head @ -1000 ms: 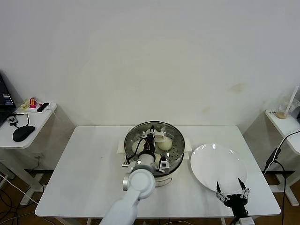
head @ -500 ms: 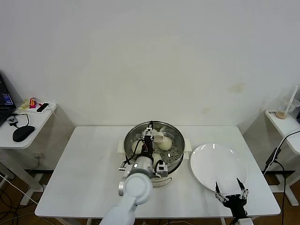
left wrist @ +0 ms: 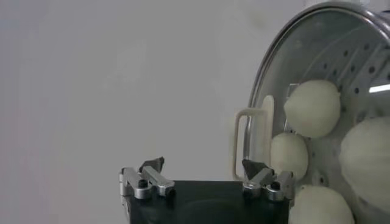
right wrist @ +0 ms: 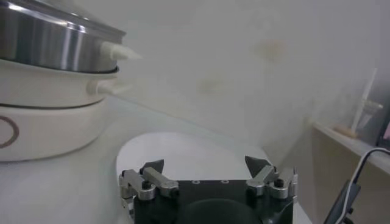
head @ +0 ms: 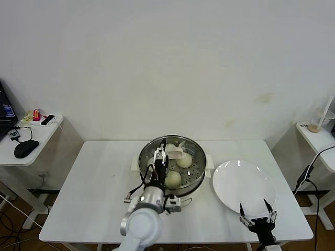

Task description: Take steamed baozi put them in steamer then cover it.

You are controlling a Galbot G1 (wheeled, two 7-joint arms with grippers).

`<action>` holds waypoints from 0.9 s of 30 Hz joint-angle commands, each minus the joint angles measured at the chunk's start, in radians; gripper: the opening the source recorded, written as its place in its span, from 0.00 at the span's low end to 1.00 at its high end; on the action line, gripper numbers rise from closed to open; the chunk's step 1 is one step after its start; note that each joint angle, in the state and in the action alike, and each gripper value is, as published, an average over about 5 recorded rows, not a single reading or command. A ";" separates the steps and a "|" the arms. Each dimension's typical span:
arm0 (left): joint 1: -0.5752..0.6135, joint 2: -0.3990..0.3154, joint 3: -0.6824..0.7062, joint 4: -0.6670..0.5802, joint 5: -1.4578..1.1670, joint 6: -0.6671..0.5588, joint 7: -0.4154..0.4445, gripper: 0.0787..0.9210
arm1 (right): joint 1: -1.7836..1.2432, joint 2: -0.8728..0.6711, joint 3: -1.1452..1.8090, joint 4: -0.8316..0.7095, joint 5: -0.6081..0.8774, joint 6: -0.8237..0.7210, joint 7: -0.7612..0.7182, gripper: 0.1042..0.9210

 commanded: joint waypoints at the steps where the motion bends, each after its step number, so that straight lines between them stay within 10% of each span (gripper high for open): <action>1: 0.152 0.032 -0.005 -0.102 -0.008 -0.022 -0.035 0.88 | -0.007 -0.003 0.000 0.019 0.003 -0.001 0.001 0.88; 16: 0.328 0.073 -0.136 -0.280 -0.221 -0.061 -0.202 0.88 | -0.043 -0.051 -0.014 0.091 0.092 0.006 0.005 0.88; 27: 0.577 0.052 -0.482 -0.319 -1.339 -0.337 -0.595 0.88 | -0.072 -0.092 -0.049 0.101 0.167 0.026 -0.002 0.88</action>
